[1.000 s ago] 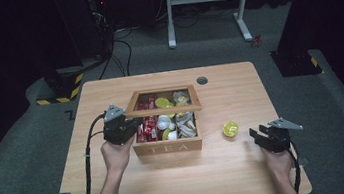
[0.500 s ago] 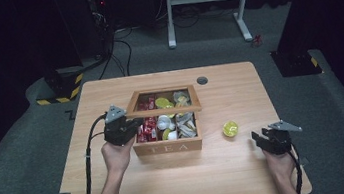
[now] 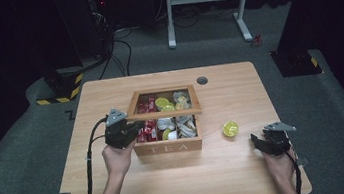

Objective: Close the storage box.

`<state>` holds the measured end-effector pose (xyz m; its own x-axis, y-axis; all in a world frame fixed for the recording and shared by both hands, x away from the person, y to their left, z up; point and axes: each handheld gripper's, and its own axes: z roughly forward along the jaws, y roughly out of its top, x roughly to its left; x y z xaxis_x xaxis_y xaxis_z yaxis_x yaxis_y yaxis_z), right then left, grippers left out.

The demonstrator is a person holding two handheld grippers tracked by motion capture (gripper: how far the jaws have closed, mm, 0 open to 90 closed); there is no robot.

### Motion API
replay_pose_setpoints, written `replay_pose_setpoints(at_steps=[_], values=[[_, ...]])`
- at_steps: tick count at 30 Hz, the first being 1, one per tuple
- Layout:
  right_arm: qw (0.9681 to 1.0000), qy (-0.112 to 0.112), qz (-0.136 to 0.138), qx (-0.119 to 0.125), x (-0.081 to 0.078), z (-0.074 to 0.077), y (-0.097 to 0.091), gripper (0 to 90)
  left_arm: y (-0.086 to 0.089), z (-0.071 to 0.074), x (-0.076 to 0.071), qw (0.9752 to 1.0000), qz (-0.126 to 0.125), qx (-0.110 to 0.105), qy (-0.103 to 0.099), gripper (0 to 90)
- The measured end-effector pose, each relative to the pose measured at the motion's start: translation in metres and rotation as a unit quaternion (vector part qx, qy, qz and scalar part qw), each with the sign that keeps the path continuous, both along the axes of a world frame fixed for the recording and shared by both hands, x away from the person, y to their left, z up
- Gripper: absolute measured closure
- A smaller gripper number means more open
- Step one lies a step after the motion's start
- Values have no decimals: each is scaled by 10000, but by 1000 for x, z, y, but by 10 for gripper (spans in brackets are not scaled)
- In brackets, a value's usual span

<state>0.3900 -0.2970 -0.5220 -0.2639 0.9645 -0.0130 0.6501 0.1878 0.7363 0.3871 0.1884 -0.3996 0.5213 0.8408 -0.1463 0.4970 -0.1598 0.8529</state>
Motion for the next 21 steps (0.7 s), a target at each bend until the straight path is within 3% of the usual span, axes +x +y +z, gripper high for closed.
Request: replay_pose_setpoints(at_steps=[21], values=[[10000,16,-95,-19,0,0,0,393,0,-19,-8,9999,-41,-49,138,882]])
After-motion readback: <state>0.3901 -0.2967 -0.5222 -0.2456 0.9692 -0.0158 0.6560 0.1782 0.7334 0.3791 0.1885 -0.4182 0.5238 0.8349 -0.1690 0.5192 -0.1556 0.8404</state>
